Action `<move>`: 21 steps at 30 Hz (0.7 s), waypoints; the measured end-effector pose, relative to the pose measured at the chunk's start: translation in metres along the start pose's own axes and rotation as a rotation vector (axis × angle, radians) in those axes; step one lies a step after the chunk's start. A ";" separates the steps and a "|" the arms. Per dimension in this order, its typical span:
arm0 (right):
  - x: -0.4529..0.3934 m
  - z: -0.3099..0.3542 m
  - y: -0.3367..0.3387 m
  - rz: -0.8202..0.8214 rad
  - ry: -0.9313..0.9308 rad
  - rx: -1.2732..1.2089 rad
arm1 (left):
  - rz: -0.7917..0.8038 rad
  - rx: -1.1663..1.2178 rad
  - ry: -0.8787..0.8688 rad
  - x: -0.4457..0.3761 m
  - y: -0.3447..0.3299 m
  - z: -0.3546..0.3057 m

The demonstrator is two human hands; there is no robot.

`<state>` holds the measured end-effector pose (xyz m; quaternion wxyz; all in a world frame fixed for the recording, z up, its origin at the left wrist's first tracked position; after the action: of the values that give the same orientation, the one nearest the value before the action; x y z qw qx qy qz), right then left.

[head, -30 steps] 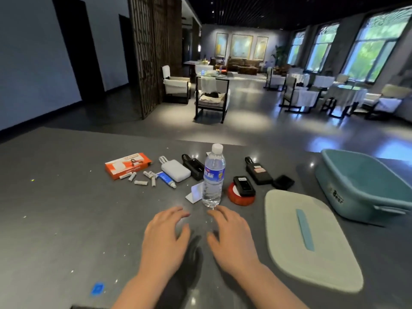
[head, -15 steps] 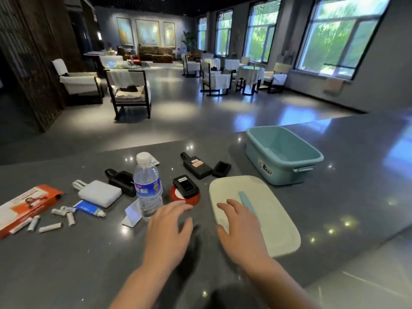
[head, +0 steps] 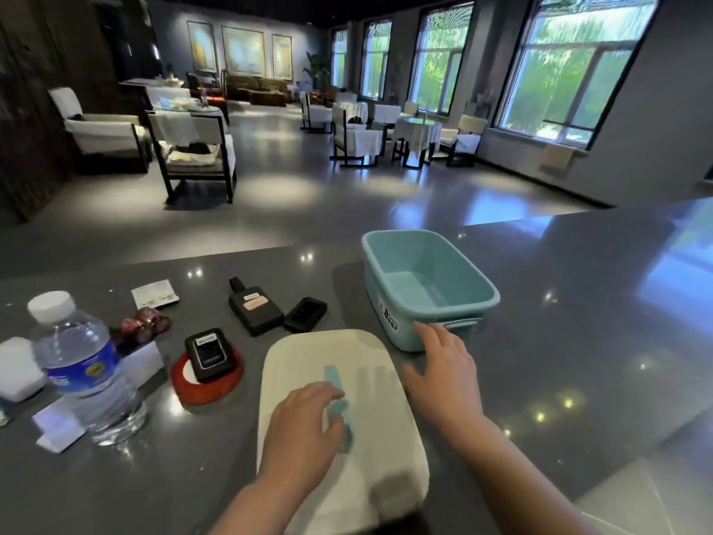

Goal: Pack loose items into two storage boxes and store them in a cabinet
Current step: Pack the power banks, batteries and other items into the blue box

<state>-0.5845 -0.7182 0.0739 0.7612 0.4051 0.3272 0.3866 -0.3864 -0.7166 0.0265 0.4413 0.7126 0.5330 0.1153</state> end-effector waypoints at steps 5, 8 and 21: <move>-0.057 -0.021 -0.019 0.008 0.089 0.041 | 0.005 0.018 0.074 -0.032 -0.038 -0.014; -0.079 -0.023 -0.033 0.035 0.140 0.113 | -0.006 -0.001 0.125 -0.044 -0.044 -0.012; -0.092 -0.055 -0.023 -0.270 0.227 -0.244 | -0.103 0.015 0.179 -0.069 -0.030 -0.015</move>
<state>-0.6663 -0.7849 0.0457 0.8078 0.2164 0.4129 0.3608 -0.4439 -0.7673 0.0344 0.3921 0.6743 0.6071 0.1516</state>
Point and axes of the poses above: each hand's wrist, its own x-axis away from the middle knuckle, its own y-axis out of the back of the hand, z = x × y, the point moved 3 cm from there along -x, towards the middle knuckle, and after that the axes turned 14 degrees about -y, right-handed, at the moved point
